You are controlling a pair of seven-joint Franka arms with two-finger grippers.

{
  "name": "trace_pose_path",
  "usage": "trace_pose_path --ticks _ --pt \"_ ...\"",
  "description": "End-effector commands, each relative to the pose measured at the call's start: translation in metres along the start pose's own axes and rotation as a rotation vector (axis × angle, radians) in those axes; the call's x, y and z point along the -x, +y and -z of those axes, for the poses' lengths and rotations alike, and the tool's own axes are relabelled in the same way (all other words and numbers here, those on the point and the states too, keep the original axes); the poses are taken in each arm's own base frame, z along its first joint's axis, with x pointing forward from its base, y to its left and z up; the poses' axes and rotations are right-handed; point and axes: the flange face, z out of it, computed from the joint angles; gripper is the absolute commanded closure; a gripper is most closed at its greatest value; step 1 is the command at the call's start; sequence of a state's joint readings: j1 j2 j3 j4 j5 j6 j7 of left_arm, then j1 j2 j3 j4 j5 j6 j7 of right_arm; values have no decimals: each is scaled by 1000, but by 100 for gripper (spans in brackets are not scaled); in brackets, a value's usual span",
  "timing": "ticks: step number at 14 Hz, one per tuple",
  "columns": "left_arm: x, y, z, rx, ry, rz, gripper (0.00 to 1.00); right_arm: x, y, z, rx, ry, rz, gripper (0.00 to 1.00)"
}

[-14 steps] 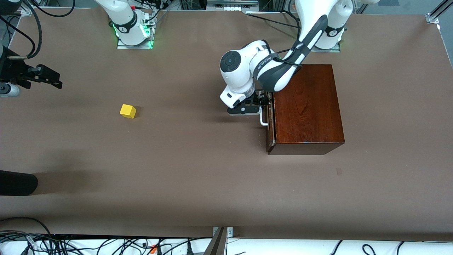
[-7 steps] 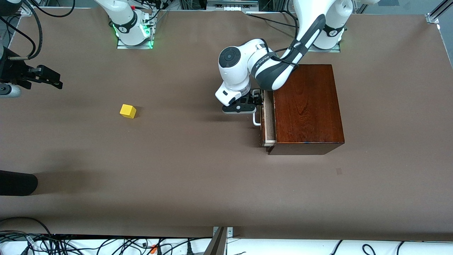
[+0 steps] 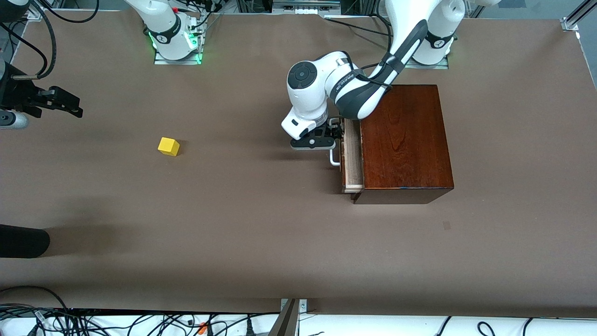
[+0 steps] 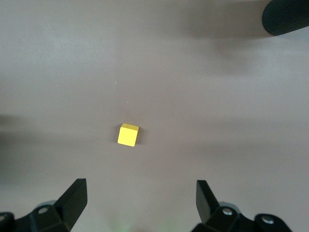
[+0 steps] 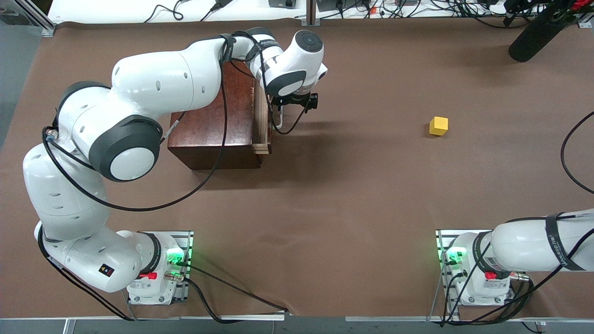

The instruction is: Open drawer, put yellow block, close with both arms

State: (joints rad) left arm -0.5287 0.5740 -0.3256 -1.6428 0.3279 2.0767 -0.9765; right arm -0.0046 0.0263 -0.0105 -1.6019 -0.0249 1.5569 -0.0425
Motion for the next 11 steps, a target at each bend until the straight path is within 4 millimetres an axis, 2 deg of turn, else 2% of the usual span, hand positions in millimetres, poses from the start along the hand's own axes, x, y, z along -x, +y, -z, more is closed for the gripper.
trace_pose_path --ticks 1,3,11 --pt "12 35 3 85 -28 11 0 0 1 3 -4 5 -9 0" --pt "7 38 11 101 -18 16 0 0 2 2 -4 4 -11 0" --pt "2 37 22 117 -8 22 0 -1 1 -2 -4 -2 -10 0"
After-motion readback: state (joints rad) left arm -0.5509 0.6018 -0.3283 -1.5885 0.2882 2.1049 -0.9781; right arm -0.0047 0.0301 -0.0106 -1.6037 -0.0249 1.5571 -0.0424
